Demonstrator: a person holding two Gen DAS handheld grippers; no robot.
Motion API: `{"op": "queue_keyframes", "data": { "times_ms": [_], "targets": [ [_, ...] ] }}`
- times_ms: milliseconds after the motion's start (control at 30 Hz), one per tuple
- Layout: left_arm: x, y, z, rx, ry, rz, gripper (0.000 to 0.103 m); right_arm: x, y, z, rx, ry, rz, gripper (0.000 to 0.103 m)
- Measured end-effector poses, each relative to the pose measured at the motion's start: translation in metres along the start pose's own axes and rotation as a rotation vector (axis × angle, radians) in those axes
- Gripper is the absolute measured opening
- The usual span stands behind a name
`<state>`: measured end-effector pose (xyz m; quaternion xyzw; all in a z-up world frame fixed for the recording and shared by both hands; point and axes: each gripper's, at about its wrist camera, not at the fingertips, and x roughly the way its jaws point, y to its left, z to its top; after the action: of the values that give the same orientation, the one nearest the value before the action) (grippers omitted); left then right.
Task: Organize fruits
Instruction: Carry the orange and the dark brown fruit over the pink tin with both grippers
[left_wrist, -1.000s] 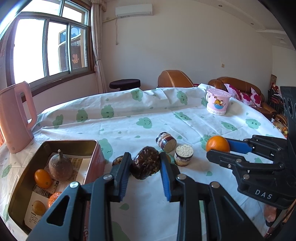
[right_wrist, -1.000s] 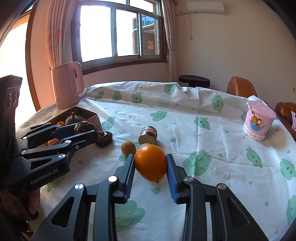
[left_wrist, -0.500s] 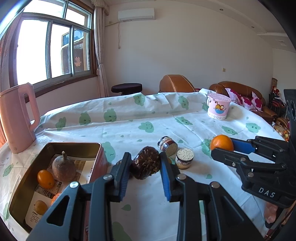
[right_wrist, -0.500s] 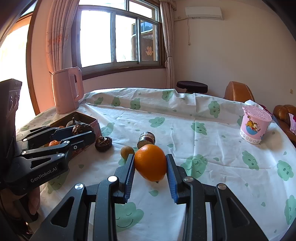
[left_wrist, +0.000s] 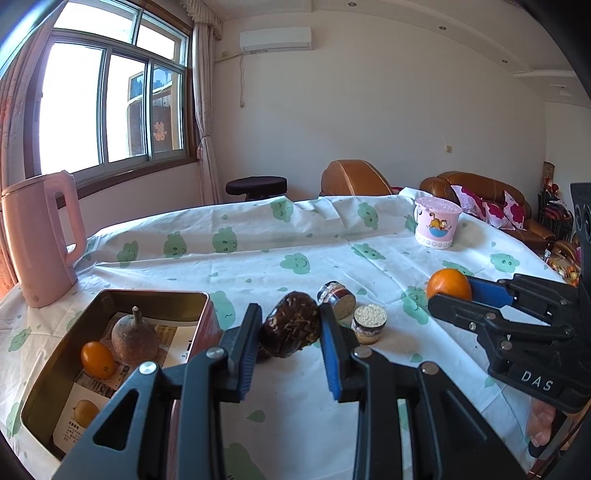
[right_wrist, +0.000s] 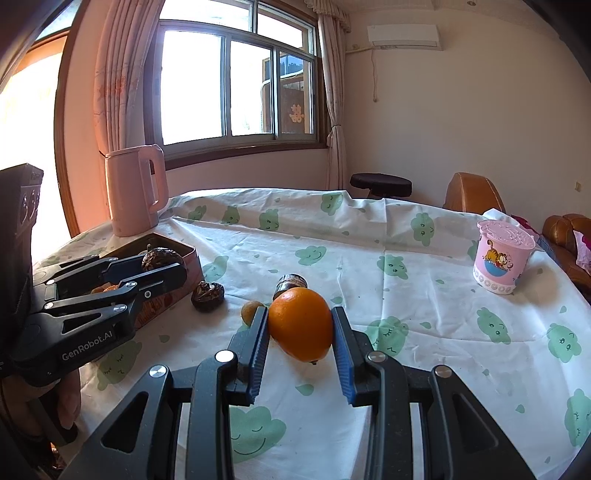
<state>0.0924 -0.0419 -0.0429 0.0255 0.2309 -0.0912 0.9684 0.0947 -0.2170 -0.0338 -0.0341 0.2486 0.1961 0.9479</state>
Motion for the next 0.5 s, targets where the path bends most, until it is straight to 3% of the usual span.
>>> {"op": "queue_keyframes", "data": {
  "times_ms": [500],
  "targets": [
    [-0.0083, 0.0, 0.0, -0.002, -0.048, 0.011, 0.033, -0.009, 0.0008, -0.0005, -0.004, -0.05, -0.012, 0.035]
  ]
}}
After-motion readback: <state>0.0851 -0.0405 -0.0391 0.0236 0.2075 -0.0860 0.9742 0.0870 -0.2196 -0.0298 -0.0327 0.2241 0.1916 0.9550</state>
